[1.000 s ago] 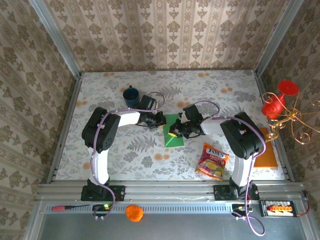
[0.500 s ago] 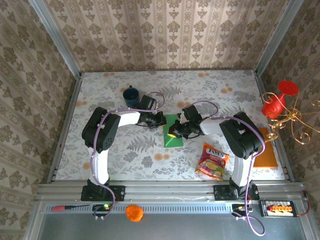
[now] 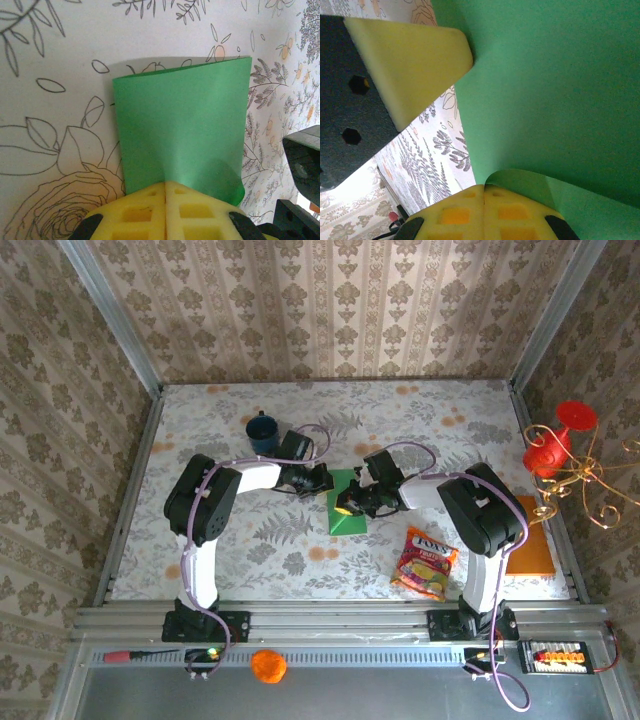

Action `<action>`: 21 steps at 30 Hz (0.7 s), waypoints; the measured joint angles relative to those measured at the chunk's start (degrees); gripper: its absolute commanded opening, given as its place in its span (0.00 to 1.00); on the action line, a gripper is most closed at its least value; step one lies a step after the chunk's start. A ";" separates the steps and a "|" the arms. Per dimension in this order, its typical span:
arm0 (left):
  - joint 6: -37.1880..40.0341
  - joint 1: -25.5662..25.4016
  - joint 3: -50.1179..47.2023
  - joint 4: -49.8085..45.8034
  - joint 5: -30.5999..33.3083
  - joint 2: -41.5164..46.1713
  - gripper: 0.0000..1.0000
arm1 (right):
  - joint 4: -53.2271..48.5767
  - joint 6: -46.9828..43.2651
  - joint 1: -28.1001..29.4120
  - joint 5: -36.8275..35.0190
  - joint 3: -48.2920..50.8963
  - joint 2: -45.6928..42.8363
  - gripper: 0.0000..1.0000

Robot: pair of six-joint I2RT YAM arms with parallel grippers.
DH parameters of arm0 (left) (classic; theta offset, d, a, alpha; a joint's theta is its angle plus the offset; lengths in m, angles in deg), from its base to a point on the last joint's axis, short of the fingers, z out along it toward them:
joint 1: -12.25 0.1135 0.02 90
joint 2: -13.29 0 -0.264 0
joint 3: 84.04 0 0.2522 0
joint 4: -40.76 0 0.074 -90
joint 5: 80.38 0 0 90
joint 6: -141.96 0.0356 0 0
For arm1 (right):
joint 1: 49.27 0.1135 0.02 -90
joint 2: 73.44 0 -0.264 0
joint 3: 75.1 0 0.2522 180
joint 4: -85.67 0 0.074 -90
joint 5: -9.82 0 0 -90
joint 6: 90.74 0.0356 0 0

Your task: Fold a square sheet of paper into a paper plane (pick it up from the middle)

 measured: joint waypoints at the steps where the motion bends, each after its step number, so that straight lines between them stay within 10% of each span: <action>1: 0.00 0.00 0.00 0.00 0.00 0.00 0.08 | 0.09 0.13 0.00 0.00 0.00 0.00 0.01; 21: 0.00 0.00 0.00 0.00 -0.02 0.00 0.08 | -0.17 0.39 0.00 -0.85 0.00 0.00 0.01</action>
